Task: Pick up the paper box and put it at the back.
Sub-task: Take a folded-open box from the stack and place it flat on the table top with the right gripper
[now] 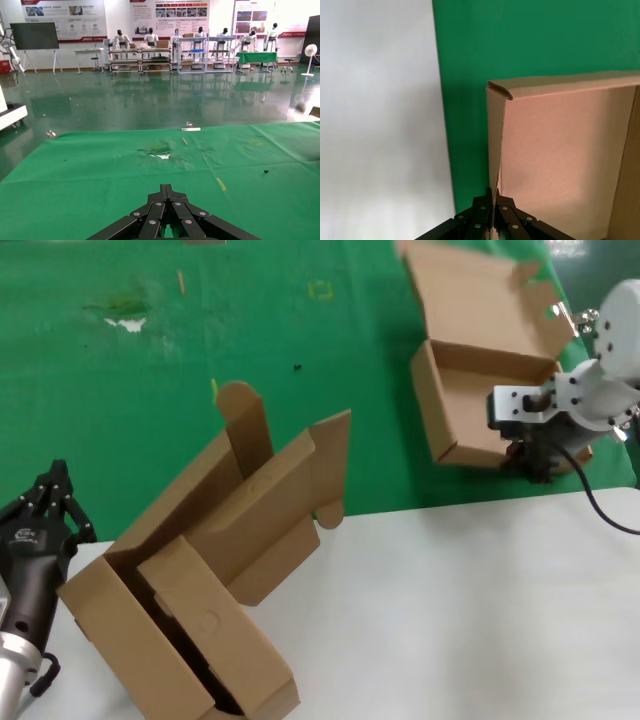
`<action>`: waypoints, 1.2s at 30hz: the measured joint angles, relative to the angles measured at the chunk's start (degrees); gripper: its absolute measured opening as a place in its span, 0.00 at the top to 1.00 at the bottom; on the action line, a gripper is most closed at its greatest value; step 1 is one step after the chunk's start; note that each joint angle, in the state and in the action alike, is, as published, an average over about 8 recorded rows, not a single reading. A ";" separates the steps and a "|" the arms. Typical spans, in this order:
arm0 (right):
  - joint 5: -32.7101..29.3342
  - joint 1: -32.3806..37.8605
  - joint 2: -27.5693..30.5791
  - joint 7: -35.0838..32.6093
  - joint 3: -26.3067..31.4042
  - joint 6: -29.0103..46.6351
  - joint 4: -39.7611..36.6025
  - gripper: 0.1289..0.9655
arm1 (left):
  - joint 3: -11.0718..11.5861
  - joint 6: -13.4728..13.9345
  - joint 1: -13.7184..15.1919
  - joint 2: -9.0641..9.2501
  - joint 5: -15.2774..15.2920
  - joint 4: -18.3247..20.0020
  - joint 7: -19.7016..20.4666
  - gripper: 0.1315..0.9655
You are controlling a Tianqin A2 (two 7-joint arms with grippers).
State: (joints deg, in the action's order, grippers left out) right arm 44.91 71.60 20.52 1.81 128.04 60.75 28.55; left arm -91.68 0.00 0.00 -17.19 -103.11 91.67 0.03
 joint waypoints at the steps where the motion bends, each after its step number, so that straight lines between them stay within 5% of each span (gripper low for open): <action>1: -0.14 0.68 -0.57 0.65 0.50 0.61 -0.82 0.99 | 0.00 0.00 0.00 0.00 0.00 0.00 0.00 0.99; 24: 1.05 3.74 -4.17 9.78 6.57 10.02 -1.13 0.98 | 0.00 0.00 0.00 0.00 0.00 0.00 0.00 0.99; 36: 3.76 3.46 -4.87 10.77 5.79 7.07 -1.06 0.92 | 0.00 0.00 0.00 0.00 0.00 0.00 0.00 0.99</action>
State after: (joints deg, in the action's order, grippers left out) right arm 48.67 75.06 15.65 12.58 133.83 67.83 27.49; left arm -91.68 0.00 0.00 -17.19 -103.11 91.67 0.02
